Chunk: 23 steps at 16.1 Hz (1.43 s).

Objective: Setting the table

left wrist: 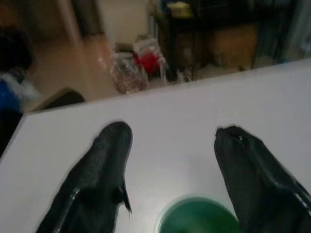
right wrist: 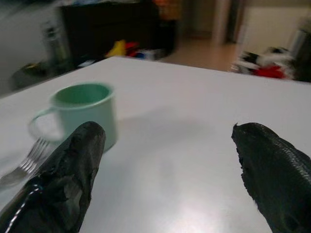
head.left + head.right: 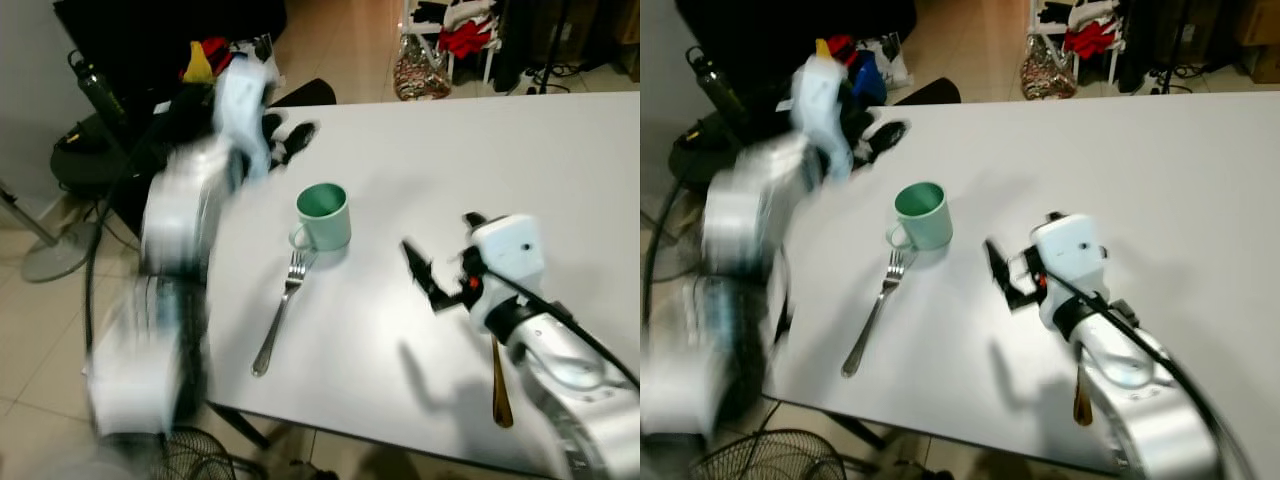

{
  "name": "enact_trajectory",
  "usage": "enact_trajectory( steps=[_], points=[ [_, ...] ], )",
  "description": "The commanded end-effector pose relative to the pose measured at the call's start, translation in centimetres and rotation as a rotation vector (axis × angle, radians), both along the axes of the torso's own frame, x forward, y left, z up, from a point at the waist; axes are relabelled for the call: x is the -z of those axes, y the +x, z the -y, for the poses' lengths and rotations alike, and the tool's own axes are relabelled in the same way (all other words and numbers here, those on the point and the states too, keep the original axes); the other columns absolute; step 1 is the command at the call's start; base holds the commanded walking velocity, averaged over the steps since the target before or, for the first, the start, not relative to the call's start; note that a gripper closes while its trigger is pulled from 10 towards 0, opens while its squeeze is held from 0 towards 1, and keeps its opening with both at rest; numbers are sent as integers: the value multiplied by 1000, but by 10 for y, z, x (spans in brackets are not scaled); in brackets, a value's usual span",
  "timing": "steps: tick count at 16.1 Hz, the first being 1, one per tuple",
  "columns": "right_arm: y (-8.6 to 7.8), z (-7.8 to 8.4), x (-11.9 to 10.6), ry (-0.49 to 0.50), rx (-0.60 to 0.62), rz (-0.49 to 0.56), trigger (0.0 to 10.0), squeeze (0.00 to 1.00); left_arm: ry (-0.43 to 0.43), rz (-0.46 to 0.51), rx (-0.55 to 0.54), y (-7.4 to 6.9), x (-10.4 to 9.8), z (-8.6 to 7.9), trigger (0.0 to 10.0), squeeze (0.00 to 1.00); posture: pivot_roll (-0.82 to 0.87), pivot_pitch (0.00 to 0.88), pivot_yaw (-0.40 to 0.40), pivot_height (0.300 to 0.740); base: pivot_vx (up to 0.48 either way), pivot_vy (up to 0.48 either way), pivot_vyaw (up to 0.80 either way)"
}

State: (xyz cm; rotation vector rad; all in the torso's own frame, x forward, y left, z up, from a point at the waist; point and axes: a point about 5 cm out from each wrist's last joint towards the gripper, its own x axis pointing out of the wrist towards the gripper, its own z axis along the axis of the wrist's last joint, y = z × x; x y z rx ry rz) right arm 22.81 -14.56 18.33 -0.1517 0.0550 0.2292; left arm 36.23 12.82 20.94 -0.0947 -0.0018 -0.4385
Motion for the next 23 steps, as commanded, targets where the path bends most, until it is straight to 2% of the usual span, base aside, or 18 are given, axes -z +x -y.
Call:
enact_trajectory(
  steps=[1,2,5,6,7,9,12,15,23],
  points=[
    [0,0,0,45,22,20,10000,0,-17,66,-112,-14,-8,-19,10000,0,16,0,150,727,0,0,0],
    [0,-2,7,68,35,17,10000,0,43,130,-125,-34,2,-22,10000,0,56,0,107,727,0,0,0],
    [-4,-4,15,27,54,47,10000,0,137,186,-146,-60,10,-24,10000,0,100,0,89,727,0,0,0],
    [-1,-3,20,24,82,26,10000,0,201,177,-162,-81,20,-26,10000,0,118,0,77,727,0,0,0],
    [1,-4,18,21,80,33,10000,0,209,159,-166,-89,25,-27,10000,0,120,0,74,727,0,0,0],
    [2,-13,13,84,28,56,10000,0,223,108,-149,-104,41,-25,10000,0,120,0,74,727,0,0,0],
    [-1,-16,16,137,49,13,10000,0,206,77,-132,-106,44,-22,10000,0,103,0,84,727,0,-84,0],
    [-1,-14,18,136,56,4,10000,0,199,44,-123,-112,52,-17,10000,0,97,0,88,727,0,-351,0],
    [1,-11,21,148,67,-25,10000,0,186,25,-98,-109,54,-11,10000,0,87,0,94,727,0,-371,0]
  ],
)
